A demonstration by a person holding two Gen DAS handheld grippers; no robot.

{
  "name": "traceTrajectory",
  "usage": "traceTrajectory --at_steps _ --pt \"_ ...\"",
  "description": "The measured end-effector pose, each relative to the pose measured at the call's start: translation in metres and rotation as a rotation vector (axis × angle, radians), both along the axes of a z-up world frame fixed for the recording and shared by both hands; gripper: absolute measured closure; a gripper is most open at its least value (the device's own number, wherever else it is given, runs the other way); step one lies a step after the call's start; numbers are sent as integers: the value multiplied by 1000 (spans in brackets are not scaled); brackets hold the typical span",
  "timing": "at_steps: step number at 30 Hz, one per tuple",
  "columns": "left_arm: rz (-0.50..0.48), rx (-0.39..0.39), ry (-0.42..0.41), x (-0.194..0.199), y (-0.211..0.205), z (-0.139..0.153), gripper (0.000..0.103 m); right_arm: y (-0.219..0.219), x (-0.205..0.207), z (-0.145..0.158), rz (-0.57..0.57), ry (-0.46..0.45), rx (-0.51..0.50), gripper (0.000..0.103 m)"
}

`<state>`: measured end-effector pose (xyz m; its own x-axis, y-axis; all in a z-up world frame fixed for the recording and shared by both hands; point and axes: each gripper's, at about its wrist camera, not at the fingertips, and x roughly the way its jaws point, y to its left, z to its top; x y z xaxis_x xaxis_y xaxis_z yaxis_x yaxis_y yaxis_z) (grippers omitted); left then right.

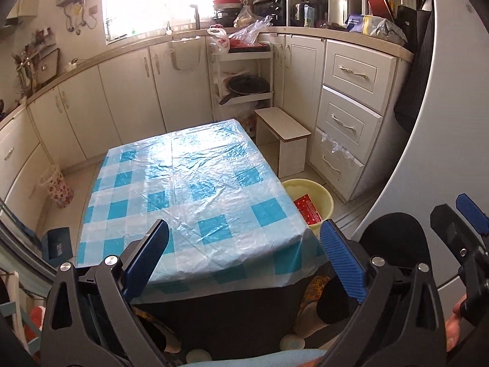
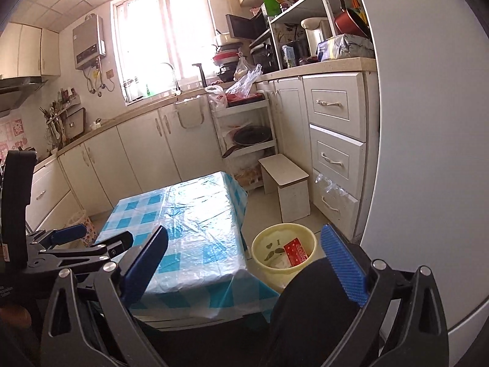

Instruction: Collect trash

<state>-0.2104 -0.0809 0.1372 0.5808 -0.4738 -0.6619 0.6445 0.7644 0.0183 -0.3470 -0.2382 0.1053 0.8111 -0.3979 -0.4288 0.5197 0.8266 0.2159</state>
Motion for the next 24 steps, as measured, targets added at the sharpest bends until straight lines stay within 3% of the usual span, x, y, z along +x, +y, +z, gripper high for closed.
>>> traceTrajectory --at_steps 10,24 --pt "62 10 -2 -28 45 -8 8 39 -13 -8 33 14 -43 7" --pt "84 25 -46 -43 55 -3 8 47 -20 -9 27 8 -55 7"
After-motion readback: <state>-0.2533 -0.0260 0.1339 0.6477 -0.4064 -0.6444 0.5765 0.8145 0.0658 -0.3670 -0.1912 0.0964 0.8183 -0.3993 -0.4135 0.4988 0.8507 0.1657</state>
